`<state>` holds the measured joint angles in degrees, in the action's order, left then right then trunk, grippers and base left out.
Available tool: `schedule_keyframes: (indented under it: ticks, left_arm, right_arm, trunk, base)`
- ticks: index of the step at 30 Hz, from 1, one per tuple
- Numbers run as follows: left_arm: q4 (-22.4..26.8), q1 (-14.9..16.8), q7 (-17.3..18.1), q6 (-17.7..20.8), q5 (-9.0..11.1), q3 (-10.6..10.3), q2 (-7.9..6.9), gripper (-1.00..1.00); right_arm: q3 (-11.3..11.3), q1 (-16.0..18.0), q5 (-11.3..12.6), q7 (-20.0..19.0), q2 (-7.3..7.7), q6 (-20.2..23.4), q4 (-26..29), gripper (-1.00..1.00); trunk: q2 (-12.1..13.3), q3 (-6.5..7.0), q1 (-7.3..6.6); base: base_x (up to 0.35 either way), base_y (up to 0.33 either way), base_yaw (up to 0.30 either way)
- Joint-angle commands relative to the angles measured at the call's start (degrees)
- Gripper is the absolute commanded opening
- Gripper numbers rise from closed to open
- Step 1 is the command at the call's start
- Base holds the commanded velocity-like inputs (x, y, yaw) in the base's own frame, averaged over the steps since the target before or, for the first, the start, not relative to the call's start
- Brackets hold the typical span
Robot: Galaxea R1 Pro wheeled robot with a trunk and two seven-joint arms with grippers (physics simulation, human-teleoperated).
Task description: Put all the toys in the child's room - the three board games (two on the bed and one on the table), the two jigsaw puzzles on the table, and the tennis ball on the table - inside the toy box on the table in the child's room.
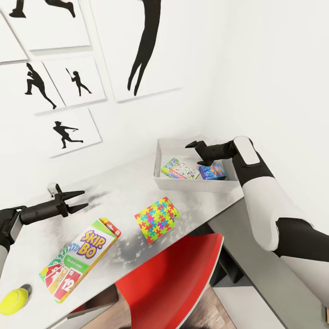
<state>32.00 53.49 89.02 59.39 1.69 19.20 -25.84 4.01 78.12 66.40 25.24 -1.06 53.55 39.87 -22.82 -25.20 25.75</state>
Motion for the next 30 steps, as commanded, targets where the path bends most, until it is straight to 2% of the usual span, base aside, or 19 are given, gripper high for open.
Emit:
schedule_keyframes:
  ticks: [1,30]
  left_arm:
    - [0.0,0.0,0.3,0.6,-0.1,0.0,-0.08,1.00]
    - [0.0,-0.1,1.0,0.6,0.3,0.4,-0.44,1.00]
  right_arm:
    - [0.3,0.0,0.5,0.6,-0.07,0.2,0.0,1.00]
    - [0.3,0.0,0.6,0.6,-0.08,0.1,0.0,1.00]
  trunk:
    - [-0.1,-0.01,0.04]
    - [-0.1,2.70,0.04]
  base:
    - [0.000,0.000,0.000]
    - [0.000,0.000,0.000]
